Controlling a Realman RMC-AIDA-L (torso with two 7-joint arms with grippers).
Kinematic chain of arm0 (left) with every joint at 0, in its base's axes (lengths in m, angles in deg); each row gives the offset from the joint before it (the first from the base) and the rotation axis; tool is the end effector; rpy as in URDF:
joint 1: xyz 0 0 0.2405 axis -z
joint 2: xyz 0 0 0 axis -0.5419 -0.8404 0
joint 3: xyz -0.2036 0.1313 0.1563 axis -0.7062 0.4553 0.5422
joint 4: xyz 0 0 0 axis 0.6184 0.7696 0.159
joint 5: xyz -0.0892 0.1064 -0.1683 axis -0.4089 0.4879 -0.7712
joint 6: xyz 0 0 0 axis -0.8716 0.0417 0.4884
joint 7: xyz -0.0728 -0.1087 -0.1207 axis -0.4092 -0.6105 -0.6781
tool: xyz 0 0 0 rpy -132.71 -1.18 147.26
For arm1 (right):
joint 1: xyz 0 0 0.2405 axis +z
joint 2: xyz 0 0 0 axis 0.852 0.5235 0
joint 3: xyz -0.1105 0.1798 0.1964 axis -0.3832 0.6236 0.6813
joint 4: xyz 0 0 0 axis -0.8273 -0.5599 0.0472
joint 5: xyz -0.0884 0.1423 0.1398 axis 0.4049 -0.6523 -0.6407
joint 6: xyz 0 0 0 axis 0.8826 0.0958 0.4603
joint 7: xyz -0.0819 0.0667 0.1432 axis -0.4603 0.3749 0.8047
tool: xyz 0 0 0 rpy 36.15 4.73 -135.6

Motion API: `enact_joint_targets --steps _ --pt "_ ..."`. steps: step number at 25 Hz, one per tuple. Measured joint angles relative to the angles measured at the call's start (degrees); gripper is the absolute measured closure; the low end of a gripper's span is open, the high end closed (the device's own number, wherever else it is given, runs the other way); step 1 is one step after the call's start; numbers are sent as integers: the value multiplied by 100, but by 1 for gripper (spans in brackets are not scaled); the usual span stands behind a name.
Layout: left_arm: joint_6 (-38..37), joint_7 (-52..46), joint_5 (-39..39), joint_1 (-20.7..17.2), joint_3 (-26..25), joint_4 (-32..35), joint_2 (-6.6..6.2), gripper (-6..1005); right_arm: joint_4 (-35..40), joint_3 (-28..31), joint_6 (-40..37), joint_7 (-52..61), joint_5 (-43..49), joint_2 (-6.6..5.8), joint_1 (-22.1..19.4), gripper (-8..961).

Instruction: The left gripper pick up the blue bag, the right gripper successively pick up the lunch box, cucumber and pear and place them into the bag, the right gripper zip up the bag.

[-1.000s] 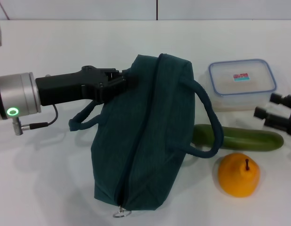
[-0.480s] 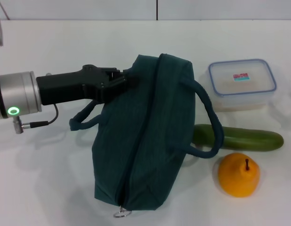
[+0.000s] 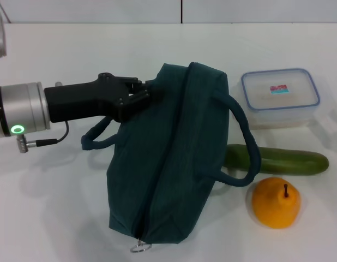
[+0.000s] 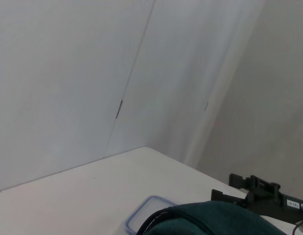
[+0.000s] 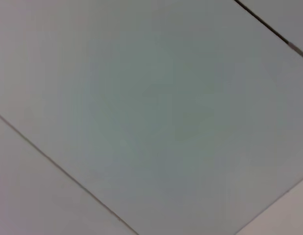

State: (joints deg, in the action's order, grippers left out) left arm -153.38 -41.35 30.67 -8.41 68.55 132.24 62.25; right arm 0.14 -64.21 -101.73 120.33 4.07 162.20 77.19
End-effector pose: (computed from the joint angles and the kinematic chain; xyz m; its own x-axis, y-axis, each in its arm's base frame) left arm -0.2376 0.3584 -0.0394 0.7000 0.3742 0.6082 0.5026 -0.8632 -0.0473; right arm 0.3723 0.3189 -0.0161 0.0002 -0.2811 -0.9597 -0.9402 -0.3269 0.0955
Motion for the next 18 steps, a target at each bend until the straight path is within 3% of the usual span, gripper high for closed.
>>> enact_joint_targets --steps 9,18 --pt "-36 157 16 -94 1 8 1 862 1 8 458 890 2 12 141 125" --pt "-97 363 37 -112 -24 -26 -7 862 -9 -142 1138 1438 57 73 564 125"
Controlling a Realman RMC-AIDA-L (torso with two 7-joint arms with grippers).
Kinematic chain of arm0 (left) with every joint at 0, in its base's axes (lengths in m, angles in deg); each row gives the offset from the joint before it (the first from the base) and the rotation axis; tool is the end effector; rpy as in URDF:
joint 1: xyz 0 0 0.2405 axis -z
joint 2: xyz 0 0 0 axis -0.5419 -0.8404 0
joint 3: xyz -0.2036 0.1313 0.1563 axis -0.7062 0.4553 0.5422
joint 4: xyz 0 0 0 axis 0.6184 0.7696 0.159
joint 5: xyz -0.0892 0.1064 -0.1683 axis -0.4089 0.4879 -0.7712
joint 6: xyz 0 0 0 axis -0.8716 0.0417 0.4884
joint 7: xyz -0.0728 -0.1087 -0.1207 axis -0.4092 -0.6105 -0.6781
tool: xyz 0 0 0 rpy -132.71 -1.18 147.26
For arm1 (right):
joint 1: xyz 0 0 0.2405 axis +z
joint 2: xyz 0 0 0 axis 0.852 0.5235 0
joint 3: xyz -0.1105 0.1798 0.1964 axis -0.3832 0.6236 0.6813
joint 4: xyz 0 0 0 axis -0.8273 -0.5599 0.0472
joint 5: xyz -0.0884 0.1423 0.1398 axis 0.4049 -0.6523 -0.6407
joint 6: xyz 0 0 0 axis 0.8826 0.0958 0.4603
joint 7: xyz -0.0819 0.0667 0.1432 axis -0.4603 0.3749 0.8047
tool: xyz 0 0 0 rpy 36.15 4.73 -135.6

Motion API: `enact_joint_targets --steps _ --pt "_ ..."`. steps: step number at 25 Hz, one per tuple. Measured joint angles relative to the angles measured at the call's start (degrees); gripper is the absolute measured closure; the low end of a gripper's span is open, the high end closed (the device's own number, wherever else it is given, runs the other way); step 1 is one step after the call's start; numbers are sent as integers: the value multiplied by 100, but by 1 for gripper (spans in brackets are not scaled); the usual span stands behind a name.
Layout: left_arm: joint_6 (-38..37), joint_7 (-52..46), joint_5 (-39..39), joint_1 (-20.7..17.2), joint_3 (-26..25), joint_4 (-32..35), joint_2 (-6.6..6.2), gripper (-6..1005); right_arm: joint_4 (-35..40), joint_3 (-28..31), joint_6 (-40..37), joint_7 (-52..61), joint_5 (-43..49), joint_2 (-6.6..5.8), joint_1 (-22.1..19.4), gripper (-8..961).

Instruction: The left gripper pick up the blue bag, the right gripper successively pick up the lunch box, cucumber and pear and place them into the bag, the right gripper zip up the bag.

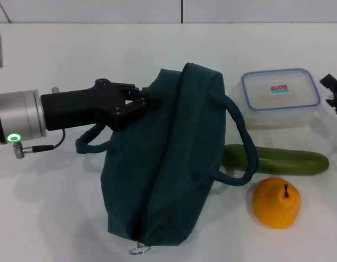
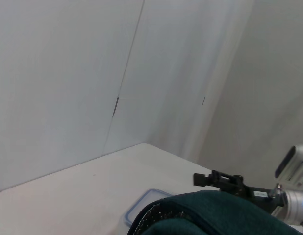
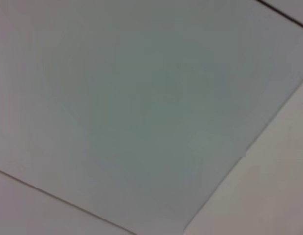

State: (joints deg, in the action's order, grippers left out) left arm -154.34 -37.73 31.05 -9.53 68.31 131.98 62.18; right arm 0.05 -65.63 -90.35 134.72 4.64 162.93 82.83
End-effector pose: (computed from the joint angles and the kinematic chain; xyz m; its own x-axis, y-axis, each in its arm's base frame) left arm -0.2452 0.3508 -0.0398 0.7243 0.3381 0.6009 0.4707 -0.8793 -0.0725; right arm 0.3666 0.3580 -0.0400 -0.1881 -0.4158 -0.8898 -0.9475 -0.1617 0.2759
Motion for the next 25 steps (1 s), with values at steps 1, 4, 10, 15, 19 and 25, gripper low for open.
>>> enact_joint_targets --steps 1,4,10,15,19,25 --pt "0 3 1 0 8 -1 0 862 -3 -43 78 90 0 4 59 125" --pt "0 5 0 0 20 -3 0 861 -5 -207 277 310 1 4 192 125" --pt "1 34 1 7 9 -8 0 861 -7 -389 517 572 -3 35 372 126" --pt "10 78 0 14 5 -10 0 861 -9 -395 562 701 -40 36 417 126" --pt "9 100 -1 4 1 -10 0 863 -9 -362 606 803 -51 34 426 127" --pt "9 108 -1 1 6 -8 0 863 6 -355 647 919 -63 31 454 127"
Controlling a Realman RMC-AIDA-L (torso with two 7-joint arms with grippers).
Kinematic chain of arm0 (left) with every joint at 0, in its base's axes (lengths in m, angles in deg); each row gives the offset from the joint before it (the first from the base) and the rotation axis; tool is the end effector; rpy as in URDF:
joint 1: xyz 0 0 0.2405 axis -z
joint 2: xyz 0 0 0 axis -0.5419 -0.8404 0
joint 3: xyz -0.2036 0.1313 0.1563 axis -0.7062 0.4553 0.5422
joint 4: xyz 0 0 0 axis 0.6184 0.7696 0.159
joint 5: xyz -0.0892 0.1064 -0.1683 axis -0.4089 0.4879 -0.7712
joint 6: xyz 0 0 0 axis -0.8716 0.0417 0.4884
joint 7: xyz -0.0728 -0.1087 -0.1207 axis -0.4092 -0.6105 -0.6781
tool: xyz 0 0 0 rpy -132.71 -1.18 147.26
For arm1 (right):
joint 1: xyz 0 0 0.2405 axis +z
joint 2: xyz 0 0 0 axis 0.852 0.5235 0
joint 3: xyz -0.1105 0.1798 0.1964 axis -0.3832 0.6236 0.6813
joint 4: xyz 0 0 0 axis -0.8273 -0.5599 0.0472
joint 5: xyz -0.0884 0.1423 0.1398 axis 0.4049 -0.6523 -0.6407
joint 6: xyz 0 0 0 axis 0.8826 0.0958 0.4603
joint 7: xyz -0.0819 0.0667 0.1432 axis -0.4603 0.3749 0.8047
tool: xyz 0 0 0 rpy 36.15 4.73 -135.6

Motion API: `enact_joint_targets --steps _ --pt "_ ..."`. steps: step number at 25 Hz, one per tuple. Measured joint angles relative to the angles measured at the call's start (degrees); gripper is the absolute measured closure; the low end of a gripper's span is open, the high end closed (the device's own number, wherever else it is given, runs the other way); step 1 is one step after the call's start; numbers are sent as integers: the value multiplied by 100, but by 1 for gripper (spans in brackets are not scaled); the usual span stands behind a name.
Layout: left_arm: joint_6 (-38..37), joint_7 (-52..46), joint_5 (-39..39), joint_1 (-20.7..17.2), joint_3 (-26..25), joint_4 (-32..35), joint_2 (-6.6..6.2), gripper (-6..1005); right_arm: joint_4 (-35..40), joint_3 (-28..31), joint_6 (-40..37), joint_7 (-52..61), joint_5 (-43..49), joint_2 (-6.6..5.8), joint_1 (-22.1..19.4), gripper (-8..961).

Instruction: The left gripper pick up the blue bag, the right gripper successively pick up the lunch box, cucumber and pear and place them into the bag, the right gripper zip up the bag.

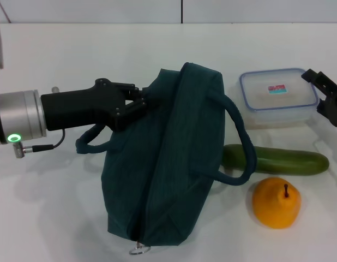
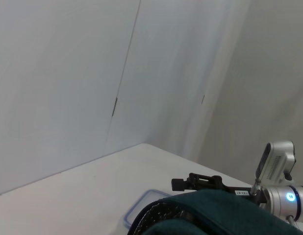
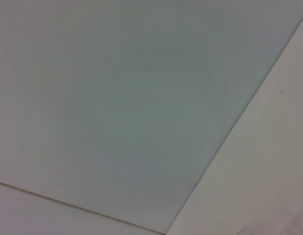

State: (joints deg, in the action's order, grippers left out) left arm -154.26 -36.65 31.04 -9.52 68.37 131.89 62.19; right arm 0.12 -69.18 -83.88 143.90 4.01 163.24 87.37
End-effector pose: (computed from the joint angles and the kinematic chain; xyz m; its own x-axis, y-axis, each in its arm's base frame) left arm -0.2453 0.3508 -0.0402 0.7326 0.3229 0.5992 0.4581 -0.8850 -0.0831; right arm 0.3521 0.3850 -0.0561 -0.2796 -0.4919 -0.8245 -0.9307 -0.0723 0.3587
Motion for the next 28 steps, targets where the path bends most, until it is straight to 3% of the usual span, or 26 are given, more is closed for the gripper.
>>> enact_joint_targets --steps 28 --pt "37 38 0 1 -7 -30 7 863 73 10 13 49 -8 -1 115 129"
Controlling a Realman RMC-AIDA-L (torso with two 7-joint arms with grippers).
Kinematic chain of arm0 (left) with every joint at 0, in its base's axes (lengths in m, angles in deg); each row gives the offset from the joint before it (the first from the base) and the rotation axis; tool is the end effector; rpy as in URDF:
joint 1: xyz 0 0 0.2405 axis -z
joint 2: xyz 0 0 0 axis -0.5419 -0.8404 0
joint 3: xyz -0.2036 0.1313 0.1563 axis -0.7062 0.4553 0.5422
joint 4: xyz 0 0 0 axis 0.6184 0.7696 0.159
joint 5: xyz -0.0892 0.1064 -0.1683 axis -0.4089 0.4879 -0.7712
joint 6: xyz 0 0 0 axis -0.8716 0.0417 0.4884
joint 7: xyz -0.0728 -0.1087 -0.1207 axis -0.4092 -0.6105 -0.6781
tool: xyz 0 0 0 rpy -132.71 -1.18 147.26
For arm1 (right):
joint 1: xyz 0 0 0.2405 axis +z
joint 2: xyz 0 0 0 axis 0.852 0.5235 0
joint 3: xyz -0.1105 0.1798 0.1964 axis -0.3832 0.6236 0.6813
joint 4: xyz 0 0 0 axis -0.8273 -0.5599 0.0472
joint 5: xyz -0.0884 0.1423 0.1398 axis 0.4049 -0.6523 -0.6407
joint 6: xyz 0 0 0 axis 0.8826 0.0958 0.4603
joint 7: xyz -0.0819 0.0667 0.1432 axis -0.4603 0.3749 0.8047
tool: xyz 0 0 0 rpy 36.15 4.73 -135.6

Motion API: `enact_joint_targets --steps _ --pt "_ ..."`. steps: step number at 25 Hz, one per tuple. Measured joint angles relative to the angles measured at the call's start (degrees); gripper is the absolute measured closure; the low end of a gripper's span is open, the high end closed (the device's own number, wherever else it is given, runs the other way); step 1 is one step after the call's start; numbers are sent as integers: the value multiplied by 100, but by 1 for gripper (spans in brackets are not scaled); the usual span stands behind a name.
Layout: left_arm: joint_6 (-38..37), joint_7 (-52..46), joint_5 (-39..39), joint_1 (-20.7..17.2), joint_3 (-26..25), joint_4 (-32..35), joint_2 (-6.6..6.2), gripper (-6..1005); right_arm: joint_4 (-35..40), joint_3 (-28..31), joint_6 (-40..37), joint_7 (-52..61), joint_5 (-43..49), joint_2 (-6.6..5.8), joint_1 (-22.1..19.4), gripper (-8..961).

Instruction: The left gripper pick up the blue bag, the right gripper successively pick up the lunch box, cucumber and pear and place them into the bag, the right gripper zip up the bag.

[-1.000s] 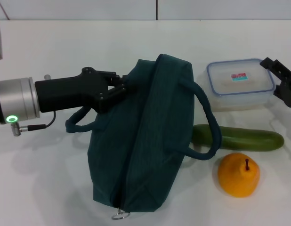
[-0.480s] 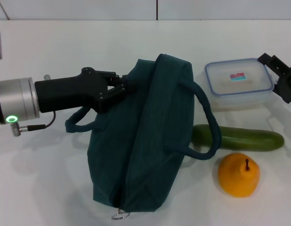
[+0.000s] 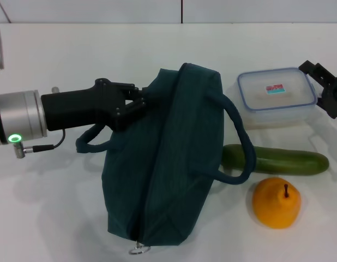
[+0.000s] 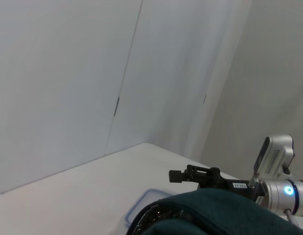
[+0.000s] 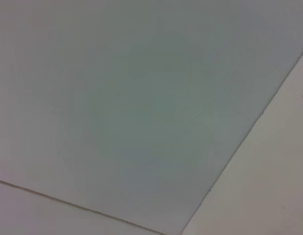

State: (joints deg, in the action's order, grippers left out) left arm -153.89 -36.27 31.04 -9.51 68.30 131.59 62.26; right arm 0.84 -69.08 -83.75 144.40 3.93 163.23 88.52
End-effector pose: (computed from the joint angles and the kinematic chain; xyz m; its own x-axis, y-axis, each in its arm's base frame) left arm -0.2463 0.3514 -0.0412 0.7325 0.3219 0.5998 0.4605 -0.8832 -0.0884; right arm 0.3425 0.3947 -0.0536 -0.2729 -0.4926 -0.8264 -0.9266 -0.0964 0.3634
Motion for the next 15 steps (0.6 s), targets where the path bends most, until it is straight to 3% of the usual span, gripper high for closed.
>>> enact_joint_targets --steps 15 --pt "26 119 1 40 -18 -165 2 865 72 -15 0 -21 -63 -16 -38 196"
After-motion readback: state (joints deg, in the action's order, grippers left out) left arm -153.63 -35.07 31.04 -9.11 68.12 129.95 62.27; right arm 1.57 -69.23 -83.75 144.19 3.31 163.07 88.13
